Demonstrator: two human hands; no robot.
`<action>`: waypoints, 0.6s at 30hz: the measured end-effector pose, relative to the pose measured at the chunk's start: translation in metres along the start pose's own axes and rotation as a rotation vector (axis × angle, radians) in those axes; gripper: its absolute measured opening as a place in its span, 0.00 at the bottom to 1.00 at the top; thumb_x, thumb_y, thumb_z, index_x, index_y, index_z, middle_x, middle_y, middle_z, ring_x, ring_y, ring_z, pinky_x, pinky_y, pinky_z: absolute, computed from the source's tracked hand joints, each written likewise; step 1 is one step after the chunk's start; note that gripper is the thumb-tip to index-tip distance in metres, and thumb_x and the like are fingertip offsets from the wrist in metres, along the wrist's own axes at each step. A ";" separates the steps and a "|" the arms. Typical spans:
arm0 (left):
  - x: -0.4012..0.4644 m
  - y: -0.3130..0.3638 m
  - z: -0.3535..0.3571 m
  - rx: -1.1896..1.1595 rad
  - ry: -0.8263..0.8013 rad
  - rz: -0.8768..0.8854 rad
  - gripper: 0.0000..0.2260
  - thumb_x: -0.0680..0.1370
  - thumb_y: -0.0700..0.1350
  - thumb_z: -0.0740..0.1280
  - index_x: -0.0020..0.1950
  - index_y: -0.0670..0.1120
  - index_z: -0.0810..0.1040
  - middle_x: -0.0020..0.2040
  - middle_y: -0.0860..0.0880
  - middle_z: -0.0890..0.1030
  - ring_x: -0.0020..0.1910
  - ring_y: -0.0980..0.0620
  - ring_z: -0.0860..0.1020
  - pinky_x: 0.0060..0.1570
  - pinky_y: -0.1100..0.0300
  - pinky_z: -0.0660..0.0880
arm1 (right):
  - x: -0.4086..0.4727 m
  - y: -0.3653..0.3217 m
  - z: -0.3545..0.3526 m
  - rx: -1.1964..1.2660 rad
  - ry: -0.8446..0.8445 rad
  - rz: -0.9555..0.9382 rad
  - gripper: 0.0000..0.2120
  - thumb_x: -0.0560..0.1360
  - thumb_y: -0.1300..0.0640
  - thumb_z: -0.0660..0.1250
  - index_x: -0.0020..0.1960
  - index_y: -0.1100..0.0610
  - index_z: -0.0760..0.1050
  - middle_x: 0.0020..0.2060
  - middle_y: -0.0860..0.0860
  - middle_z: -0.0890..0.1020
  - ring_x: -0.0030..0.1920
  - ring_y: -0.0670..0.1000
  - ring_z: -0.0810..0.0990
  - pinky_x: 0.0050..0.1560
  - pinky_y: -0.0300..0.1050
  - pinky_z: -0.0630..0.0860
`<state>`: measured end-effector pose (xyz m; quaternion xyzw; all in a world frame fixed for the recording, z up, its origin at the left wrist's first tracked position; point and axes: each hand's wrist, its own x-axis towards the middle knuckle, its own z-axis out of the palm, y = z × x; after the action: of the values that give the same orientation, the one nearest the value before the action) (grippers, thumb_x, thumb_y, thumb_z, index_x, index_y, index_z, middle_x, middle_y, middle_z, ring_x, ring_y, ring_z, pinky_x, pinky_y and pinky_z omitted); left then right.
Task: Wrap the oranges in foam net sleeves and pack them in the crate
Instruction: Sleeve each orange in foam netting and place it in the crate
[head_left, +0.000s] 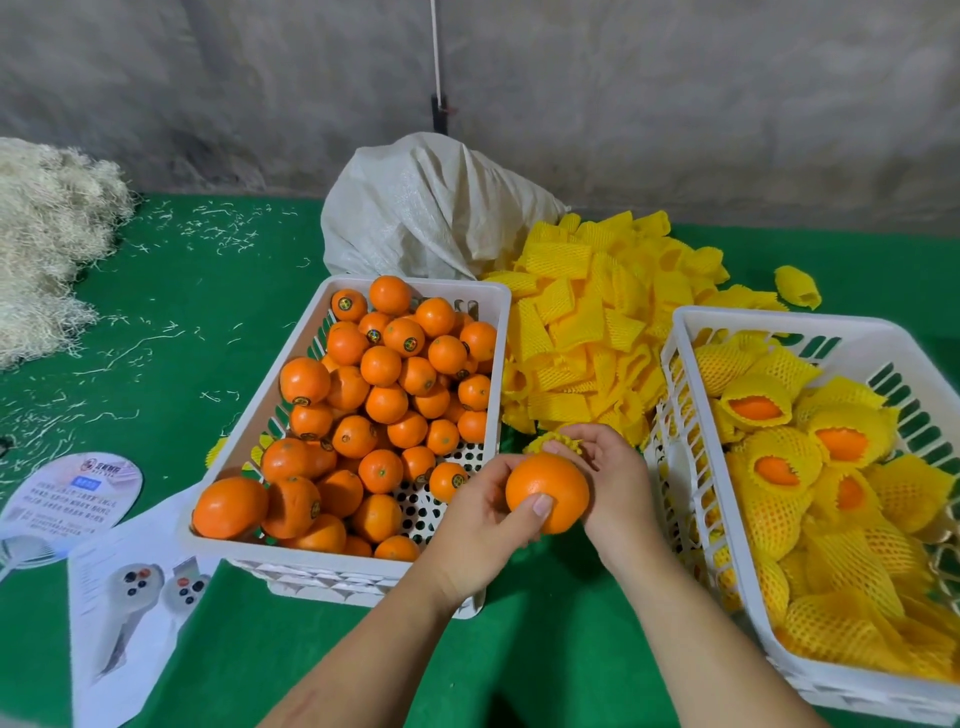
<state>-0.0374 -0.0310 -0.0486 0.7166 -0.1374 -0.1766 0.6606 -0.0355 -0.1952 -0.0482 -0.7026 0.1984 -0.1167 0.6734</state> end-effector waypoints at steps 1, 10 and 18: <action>0.000 0.000 0.000 -0.003 0.021 0.002 0.25 0.72 0.64 0.72 0.65 0.53 0.76 0.54 0.59 0.82 0.49 0.55 0.83 0.45 0.53 0.82 | 0.000 -0.002 -0.004 -0.011 -0.026 -0.015 0.09 0.76 0.55 0.77 0.47 0.41 0.83 0.45 0.41 0.86 0.47 0.43 0.84 0.47 0.47 0.81; 0.003 0.000 0.005 -0.045 0.134 0.043 0.29 0.69 0.64 0.80 0.64 0.60 0.72 0.57 0.60 0.78 0.53 0.50 0.83 0.46 0.57 0.81 | -0.003 -0.023 -0.015 -0.044 -0.174 -0.146 0.18 0.80 0.61 0.71 0.51 0.36 0.85 0.47 0.41 0.86 0.49 0.43 0.84 0.52 0.46 0.81; 0.006 -0.002 0.012 0.032 0.428 0.136 0.34 0.68 0.61 0.81 0.67 0.61 0.66 0.67 0.48 0.72 0.62 0.44 0.79 0.56 0.45 0.81 | -0.030 -0.045 -0.014 0.087 -0.329 -0.341 0.11 0.79 0.50 0.68 0.59 0.39 0.74 0.42 0.48 0.82 0.46 0.47 0.82 0.48 0.38 0.77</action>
<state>-0.0375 -0.0437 -0.0517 0.7372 -0.0449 0.0265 0.6737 -0.0630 -0.1937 0.0008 -0.7057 -0.0408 -0.1210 0.6969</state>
